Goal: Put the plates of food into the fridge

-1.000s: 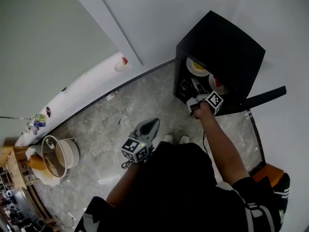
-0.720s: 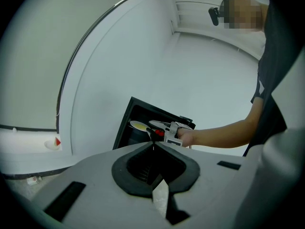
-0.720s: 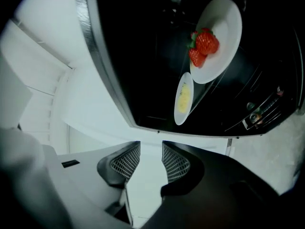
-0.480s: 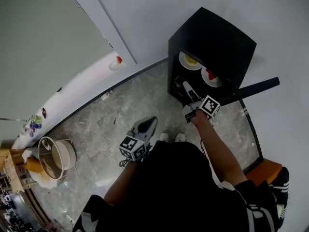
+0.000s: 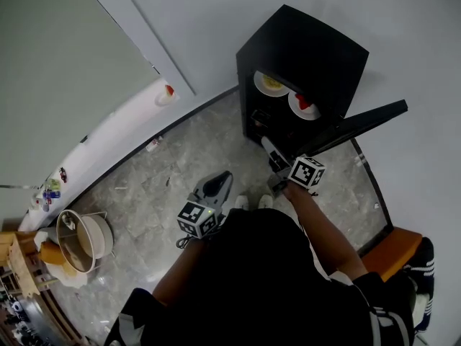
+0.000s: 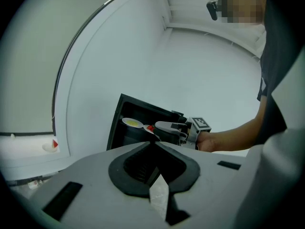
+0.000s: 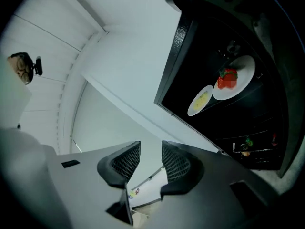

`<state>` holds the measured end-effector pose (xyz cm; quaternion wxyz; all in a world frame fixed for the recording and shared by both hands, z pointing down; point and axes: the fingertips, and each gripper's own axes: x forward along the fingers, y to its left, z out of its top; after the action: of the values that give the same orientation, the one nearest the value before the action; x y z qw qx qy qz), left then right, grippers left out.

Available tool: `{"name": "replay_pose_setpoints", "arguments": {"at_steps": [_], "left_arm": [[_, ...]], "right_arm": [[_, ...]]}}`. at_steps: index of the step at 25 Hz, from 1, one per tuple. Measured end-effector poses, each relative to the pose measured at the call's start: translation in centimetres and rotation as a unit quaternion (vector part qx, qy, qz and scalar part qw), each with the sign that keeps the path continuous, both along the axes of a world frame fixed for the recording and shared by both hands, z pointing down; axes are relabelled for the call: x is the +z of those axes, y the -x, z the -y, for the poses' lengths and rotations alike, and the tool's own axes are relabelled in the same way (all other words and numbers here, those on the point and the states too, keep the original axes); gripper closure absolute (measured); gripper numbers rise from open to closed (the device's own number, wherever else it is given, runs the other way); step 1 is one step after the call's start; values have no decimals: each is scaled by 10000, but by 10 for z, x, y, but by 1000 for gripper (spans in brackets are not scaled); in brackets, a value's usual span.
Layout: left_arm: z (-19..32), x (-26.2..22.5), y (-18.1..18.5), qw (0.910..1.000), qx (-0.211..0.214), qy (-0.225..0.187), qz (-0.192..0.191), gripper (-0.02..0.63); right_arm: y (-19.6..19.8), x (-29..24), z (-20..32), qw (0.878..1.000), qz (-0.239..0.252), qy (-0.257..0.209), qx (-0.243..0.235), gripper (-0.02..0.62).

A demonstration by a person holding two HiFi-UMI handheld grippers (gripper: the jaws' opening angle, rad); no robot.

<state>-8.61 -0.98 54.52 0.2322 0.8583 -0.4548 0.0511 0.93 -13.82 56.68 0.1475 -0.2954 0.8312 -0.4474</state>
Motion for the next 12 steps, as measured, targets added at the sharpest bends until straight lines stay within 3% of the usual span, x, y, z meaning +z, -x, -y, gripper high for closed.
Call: {"name": "replay_pose_setpoints", "arguments": {"at_steps": [12], "left_arm": [[8,0,-24,9996,277,57,5,583]], "right_arm": [[-4,-22,-50,9899,-874,-1008,-482,443]]}}
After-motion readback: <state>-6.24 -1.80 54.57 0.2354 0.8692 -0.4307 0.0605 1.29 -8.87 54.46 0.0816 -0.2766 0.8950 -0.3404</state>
